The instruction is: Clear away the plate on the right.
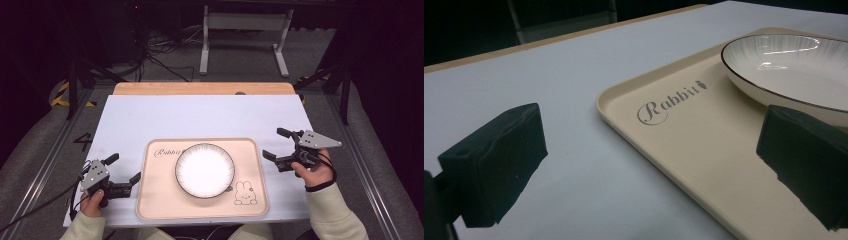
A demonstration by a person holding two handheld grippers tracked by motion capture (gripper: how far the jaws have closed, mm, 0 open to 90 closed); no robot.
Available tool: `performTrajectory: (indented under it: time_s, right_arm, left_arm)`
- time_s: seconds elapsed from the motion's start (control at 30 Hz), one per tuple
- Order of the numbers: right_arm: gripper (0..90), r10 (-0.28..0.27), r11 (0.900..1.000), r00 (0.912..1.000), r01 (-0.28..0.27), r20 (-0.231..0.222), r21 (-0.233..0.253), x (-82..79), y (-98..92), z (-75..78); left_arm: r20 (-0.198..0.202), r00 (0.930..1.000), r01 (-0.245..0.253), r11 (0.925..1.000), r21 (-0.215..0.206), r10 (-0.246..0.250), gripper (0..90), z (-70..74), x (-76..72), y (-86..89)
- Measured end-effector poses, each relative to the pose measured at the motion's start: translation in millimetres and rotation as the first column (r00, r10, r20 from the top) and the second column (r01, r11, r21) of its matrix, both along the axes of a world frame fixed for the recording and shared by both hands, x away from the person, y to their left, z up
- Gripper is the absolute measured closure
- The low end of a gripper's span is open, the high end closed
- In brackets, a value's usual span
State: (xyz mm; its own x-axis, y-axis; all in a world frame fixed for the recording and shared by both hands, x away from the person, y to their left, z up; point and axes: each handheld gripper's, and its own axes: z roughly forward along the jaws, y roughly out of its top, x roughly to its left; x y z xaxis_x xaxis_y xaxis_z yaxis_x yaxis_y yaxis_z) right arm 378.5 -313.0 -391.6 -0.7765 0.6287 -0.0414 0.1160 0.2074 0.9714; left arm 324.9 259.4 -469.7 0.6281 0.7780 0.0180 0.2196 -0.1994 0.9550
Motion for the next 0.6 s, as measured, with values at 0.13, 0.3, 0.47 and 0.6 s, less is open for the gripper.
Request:
performTrajectory:
  time_s: [0.13,0.3,0.47,0.6]
  right_arm:
    - [3.4,-0.02,1.0,0.9998,0.02,0.001,0.0,-1.7,-9.5,-1.0]
    - [3.2,-0.04,0.999,0.9992,0.04,0.001,0.009,-3.9,-20.1,-4.2]
    - [3.2,-0.066,0.998,0.9978,0.066,-0.007,0.021,-5.5,-32.0,-11.5]
    - [3.2,-0.082,0.996,0.9965,0.082,-0.018,0.034,-6.8,-39.7,-18.1]
  left_arm:
    - [-0.003,1.0,0.002,1.0,0.002,-0.002,0.2,0.2,-0.1,0.2]
    - [-0.002,1.0,0.002,1.0,0.003,-0.002,0.2,0.2,-0.2,0.2]
    - [-0.003,1.0,0.002,1.0,0.002,-0.002,0.2,0.2,-0.2,0.0]
    - [-0.003,1.0,0.001,1.0,0.003,-0.001,0.2,0.2,-0.1,0.0]
